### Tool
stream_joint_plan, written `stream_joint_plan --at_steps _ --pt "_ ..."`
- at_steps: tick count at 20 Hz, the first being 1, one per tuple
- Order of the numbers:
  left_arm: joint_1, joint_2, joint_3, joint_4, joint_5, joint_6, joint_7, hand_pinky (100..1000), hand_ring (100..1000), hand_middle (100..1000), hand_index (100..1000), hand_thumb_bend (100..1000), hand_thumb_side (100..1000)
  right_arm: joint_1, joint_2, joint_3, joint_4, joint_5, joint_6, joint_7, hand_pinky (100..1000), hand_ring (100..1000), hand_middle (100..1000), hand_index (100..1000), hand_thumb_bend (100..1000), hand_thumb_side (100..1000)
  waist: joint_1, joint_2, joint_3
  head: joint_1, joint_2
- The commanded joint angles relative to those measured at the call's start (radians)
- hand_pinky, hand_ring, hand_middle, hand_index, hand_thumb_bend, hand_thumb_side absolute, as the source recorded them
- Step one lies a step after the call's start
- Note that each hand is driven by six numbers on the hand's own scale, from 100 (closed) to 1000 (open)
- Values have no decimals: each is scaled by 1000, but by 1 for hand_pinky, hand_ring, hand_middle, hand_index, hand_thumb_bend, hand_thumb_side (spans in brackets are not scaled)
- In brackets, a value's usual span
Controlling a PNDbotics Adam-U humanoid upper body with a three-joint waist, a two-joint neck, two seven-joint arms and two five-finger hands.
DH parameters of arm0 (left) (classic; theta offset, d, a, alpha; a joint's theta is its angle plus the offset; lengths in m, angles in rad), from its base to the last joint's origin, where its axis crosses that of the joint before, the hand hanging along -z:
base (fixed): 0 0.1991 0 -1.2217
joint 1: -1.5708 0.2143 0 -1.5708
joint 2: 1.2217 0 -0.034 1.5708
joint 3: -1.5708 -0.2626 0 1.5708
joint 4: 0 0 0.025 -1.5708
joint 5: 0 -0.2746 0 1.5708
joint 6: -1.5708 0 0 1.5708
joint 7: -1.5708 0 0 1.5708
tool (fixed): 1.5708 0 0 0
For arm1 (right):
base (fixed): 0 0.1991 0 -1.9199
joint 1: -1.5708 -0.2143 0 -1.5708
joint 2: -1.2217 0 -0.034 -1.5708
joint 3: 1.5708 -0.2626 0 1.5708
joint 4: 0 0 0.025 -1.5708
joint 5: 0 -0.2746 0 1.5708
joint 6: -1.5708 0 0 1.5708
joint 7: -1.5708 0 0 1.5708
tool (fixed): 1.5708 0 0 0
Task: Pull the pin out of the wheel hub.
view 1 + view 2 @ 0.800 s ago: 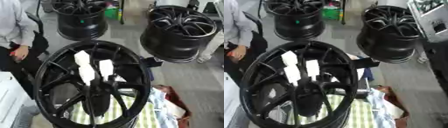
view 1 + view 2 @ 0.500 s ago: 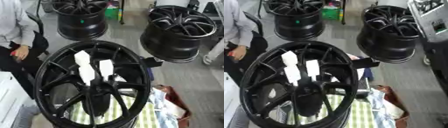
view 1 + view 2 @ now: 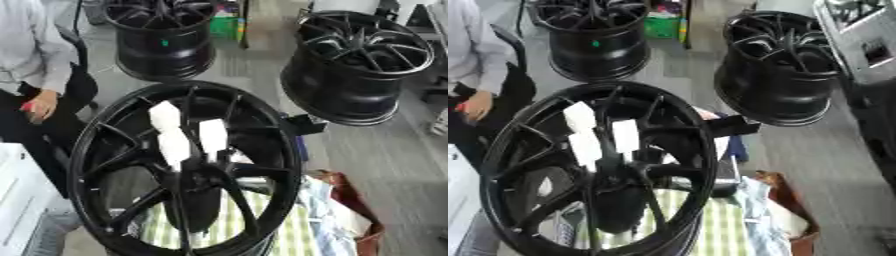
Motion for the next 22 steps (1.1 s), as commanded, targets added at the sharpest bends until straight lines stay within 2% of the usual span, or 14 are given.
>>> stream_joint_plan --at_steps 1,5,11,13,16,22 --pt "-7 27 7 -6 1 0 -5 821 837 754 821 522 526 -76 -43 45 49 19 15 174 781 785 736 824 216 600 2 -13 -1 -5 5" --pt "-4 29 6 -4 1 0 -7 821 838 754 821 521 527 -184 -39 102 172 55 9 457 804 801 753 837 224 611 -3 -14 -4 -12 5" --pt "-4 30 2 -1 3 1 -11 821 838 754 821 520 527 -309 21 181 321 90 -96 850 846 835 784 856 231 582 -7 -15 -5 -15 5" --pt "-6 30 0 -2 4 1 -13 821 838 754 821 519 527 -340 54 219 376 93 -130 896 855 842 790 860 228 579 -8 -16 -4 -19 5" --pt "-8 28 -3 -1 7 2 -16 821 838 754 821 519 528 -379 106 266 459 82 -179 909 859 847 794 862 231 572 -9 -16 -3 -26 5" --pt "-11 26 -6 1 11 3 -21 821 838 754 821 518 528 -422 186 311 569 44 -239 911 860 857 803 868 239 568 -9 -15 -1 -34 5"
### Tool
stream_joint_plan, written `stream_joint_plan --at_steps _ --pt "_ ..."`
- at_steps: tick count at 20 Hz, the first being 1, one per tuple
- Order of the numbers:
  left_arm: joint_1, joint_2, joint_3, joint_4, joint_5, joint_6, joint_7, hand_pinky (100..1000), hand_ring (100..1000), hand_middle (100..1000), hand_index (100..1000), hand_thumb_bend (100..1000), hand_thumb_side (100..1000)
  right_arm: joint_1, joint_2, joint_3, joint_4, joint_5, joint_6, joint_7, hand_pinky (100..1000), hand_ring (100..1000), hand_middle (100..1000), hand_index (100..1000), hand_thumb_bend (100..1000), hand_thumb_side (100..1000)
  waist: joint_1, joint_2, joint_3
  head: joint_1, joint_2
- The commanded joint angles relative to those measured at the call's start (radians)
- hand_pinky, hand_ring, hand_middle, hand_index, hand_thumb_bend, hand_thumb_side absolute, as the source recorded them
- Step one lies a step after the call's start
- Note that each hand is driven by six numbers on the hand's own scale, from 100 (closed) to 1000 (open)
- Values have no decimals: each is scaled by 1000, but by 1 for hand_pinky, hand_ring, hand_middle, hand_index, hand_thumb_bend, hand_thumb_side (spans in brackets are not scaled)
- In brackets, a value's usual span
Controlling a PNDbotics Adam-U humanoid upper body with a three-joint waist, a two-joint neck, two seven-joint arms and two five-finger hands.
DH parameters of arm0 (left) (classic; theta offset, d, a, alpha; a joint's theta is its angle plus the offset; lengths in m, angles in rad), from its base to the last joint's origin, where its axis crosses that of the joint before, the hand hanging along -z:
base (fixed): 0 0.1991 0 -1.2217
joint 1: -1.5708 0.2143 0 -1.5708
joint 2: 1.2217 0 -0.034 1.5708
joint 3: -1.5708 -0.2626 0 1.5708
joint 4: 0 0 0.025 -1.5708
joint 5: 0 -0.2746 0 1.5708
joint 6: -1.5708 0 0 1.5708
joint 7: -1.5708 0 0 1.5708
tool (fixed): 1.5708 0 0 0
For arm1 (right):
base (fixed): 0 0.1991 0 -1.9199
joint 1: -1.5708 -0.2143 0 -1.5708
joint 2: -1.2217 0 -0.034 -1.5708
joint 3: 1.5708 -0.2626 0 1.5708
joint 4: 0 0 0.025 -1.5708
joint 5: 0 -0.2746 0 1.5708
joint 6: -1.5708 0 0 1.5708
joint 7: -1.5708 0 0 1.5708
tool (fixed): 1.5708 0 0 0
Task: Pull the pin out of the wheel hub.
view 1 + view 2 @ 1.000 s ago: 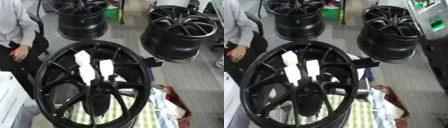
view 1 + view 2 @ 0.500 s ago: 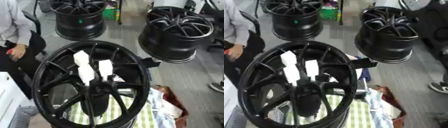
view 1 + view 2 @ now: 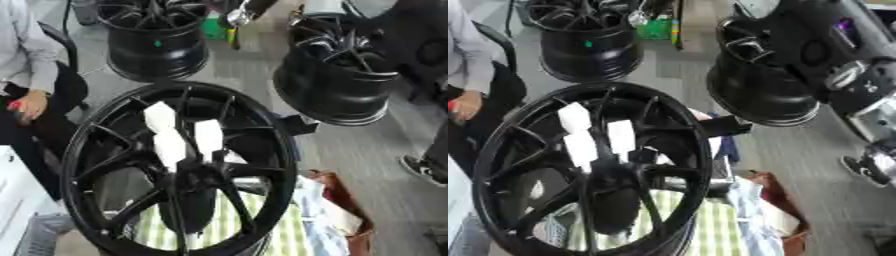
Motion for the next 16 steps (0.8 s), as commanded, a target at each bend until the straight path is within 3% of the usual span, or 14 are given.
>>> stream_joint_plan --at_steps 1,9,16 --pt "-15 26 1 -8 2 -1 -5 821 838 754 821 517 528 -39 21 10 47 -24 -25 2 861 863 808 872 246 565 6 -12 0 -6 5" --pt "-17 27 1 -7 4 -1 -7 821 839 755 821 515 529 -36 49 46 106 -77 -68 2 857 879 828 885 299 519 3 -10 0 -13 5" --pt "-14 28 -2 -6 4 1 -10 821 839 755 821 512 530 -12 1 109 3 -183 -11 2 846 871 819 878 335 498 1 -8 -2 -7 5"
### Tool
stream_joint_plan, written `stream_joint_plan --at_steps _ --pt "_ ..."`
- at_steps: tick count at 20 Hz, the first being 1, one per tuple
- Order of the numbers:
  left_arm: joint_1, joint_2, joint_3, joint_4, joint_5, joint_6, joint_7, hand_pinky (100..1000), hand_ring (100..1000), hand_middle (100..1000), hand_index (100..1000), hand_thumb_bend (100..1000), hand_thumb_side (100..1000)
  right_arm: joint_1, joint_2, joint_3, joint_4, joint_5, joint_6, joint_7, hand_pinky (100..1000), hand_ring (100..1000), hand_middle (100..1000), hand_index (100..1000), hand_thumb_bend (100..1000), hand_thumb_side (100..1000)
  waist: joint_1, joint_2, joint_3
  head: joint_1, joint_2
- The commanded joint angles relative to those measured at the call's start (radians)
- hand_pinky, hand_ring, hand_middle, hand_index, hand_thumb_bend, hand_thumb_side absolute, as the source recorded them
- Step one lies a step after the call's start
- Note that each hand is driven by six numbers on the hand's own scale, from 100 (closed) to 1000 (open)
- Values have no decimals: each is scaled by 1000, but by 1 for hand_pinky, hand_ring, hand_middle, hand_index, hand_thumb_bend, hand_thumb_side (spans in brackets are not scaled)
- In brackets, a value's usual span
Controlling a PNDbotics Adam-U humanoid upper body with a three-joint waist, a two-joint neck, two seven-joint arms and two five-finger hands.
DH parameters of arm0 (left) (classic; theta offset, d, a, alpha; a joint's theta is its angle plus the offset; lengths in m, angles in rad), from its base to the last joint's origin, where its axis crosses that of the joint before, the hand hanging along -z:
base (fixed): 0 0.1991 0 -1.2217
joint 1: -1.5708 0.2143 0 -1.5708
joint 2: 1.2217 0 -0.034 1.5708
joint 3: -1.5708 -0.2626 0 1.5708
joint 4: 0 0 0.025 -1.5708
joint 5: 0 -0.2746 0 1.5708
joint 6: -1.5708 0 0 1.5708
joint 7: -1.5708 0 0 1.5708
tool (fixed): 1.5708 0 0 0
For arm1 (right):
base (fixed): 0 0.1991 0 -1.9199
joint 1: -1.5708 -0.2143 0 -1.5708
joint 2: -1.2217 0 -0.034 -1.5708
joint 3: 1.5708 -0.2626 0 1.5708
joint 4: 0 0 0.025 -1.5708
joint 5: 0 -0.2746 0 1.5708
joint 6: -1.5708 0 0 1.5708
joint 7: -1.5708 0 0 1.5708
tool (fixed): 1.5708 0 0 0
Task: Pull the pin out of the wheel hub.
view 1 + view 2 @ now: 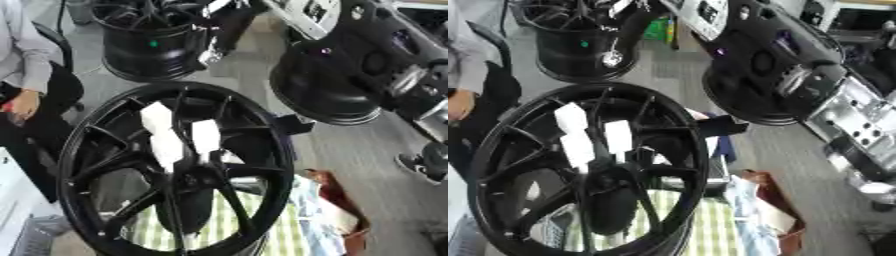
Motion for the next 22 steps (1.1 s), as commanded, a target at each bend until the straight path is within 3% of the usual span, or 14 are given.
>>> stream_joint_plan --at_steps 1,11,16,22 --pt "-12 28 3 -8 1 -1 -4 821 839 755 821 512 530 -12 -57 19 -76 -48 42 -1 843 869 817 876 340 497 6 -9 -1 5 5" --pt "-11 28 -2 -5 3 0 -10 821 840 756 821 509 532 6 -166 108 -380 -117 291 -1 835 864 813 873 383 498 1 -4 -3 25 5" --pt "-10 27 -3 -3 4 1 -13 821 841 756 821 508 533 8 -179 122 -440 -130 387 -1 832 864 815 874 397 482 1 -1 -2 27 5" --pt "-12 26 -4 -2 5 1 -14 822 841 756 821 506 533 18 -181 145 -459 -127 442 -1 840 874 832 887 440 401 1 0 1 31 5"
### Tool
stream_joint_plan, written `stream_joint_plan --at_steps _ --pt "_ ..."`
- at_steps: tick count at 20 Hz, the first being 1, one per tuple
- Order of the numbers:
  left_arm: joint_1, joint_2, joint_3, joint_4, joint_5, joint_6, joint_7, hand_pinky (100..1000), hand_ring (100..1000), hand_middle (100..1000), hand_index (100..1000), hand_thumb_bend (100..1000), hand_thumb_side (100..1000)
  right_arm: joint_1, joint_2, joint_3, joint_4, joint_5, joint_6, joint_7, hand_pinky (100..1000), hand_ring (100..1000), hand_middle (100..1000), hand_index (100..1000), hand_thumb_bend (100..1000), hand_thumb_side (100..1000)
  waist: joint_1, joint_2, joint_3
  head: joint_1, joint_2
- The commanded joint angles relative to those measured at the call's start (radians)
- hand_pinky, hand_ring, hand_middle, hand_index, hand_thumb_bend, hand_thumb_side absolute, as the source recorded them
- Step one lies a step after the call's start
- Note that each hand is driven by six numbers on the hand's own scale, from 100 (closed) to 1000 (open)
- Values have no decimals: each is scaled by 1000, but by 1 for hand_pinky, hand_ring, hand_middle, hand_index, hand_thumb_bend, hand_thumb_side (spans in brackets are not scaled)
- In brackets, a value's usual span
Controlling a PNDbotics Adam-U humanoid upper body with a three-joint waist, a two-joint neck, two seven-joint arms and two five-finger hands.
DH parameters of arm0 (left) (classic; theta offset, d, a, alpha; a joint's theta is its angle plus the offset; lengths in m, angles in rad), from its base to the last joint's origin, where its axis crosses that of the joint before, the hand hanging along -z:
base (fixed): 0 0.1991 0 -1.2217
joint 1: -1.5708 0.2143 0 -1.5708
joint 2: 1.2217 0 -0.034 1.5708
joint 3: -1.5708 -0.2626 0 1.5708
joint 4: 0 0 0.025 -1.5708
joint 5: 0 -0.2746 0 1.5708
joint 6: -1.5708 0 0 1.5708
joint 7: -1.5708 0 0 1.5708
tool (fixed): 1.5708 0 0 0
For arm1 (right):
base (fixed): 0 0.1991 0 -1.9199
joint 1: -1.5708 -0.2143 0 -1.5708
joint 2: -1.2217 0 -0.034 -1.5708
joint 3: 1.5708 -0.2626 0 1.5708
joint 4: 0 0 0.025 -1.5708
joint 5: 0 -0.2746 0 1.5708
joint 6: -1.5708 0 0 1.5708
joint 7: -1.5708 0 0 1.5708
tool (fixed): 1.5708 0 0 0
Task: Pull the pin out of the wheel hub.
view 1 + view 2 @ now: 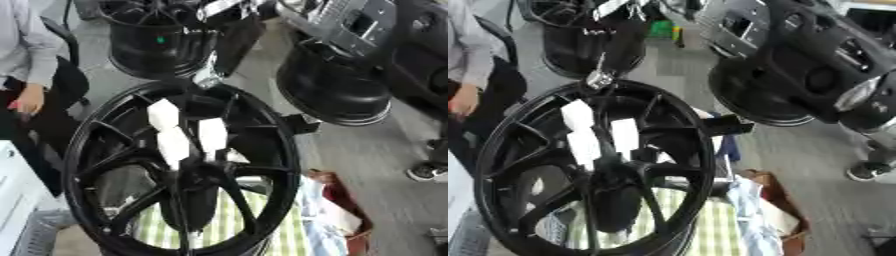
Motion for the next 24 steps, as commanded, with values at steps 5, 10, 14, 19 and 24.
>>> stream_joint_plan --at_steps 5,10,14,19,24 --pt "-11 23 1 -6 2 0 -7 822 841 756 821 505 534 3 -18 21 6 4 144 98 840 877 834 887 459 332 8 -7 3 2 5" --pt "-13 22 0 -6 2 0 -8 822 842 757 821 504 534 20 -10 33 21 -9 155 98 838 877 834 884 467 310 9 -4 4 0 5" --pt "-14 20 0 -6 3 0 -8 822 842 757 821 503 535 30 -4 38 31 -24 160 98 836 876 834 883 474 302 10 -2 5 -2 5" --pt "-13 18 0 -3 4 1 -9 823 843 757 821 499 536 36 -3 34 25 -50 158 98 831 875 837 885 488 301 10 0 3 -3 5" --pt "-13 17 1 -2 5 1 -9 823 843 758 821 498 536 41 -10 31 12 -79 154 98 829 874 839 885 498 307 10 0 1 -2 5"
